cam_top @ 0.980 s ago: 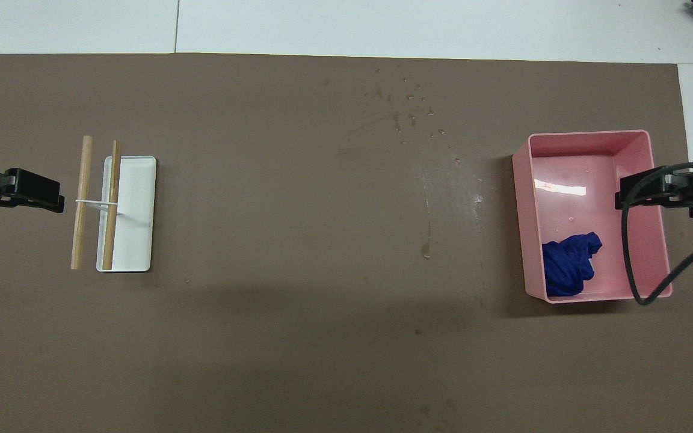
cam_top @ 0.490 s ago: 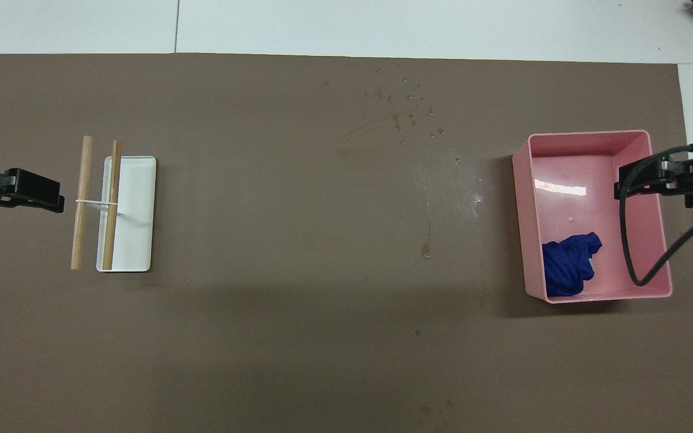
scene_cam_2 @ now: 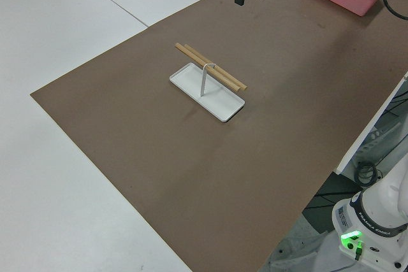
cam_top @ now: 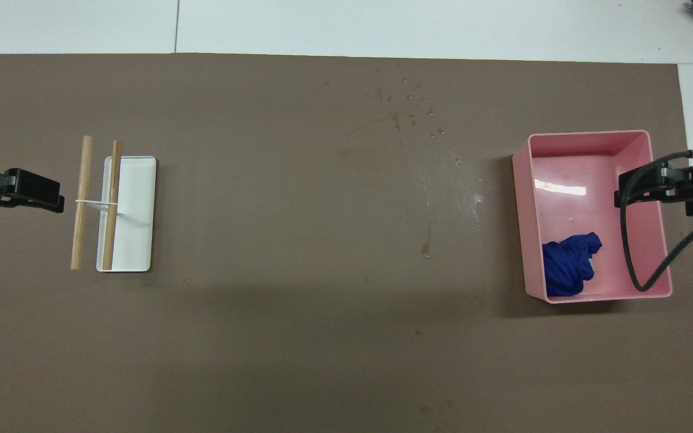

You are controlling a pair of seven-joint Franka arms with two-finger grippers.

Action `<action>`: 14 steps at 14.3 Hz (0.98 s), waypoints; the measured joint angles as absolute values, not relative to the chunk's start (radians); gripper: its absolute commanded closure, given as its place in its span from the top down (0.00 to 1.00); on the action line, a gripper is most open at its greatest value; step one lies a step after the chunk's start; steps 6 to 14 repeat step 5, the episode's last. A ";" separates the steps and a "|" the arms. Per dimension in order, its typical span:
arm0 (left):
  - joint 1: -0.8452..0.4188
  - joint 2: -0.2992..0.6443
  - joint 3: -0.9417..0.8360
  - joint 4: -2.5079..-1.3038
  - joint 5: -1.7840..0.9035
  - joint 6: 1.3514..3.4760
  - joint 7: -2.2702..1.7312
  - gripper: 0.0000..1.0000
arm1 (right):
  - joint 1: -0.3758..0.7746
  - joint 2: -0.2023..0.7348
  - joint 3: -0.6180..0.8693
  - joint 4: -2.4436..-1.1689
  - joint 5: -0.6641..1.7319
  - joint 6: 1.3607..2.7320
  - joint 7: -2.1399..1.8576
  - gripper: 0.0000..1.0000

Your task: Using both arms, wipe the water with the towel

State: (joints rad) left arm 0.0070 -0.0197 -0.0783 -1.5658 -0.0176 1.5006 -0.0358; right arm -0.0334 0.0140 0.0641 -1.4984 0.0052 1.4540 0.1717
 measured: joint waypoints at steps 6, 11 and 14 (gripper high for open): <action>0.007 -0.020 -0.078 -1.566 -0.018 1.501 -0.036 1.00 | -0.039 0.009 0.062 -1.512 0.005 1.455 0.172 0.98; 0.007 -0.020 -0.078 -1.566 -0.018 1.501 -0.036 1.00 | -0.039 0.009 0.062 -1.512 0.005 1.455 0.172 0.98; 0.007 -0.020 -0.078 -1.566 -0.018 1.501 -0.036 1.00 | -0.039 0.009 0.062 -1.512 0.005 1.455 0.172 0.98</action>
